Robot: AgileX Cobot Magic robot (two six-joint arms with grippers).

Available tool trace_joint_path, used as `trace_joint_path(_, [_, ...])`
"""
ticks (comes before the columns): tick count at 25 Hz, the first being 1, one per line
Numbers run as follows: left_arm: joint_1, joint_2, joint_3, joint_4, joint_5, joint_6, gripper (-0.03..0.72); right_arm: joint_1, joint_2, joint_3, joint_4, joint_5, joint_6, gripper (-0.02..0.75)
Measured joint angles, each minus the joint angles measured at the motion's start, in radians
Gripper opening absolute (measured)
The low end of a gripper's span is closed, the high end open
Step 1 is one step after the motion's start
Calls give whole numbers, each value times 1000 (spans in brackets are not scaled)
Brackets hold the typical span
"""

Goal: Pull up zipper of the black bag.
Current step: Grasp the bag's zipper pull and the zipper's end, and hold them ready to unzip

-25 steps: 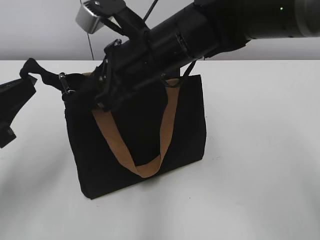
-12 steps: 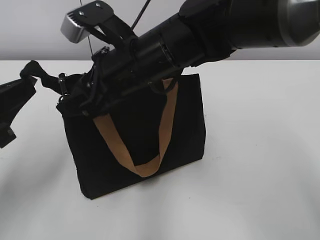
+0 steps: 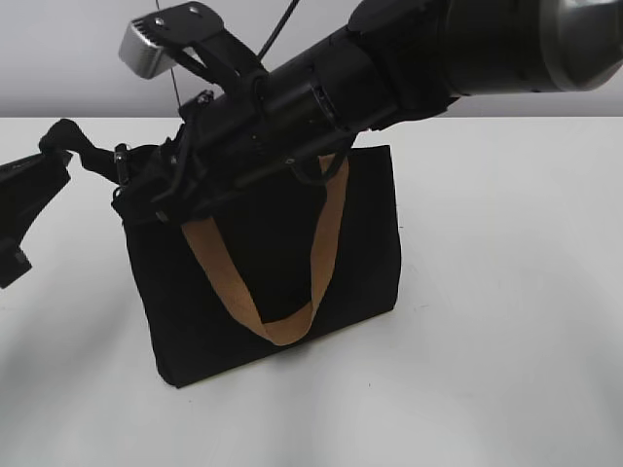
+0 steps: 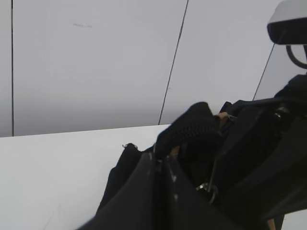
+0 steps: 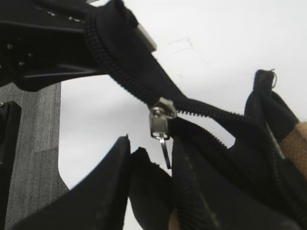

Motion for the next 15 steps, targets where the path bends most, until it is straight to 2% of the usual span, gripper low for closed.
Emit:
trace_joint_path(8, [0, 0, 0, 0, 0, 0, -6, -17, 0, 0, 5, 3, 193, 240])
trace_joint_path(15, [0, 0, 0, 0, 0, 0, -6, -22, 0, 0, 16, 33, 219, 242])
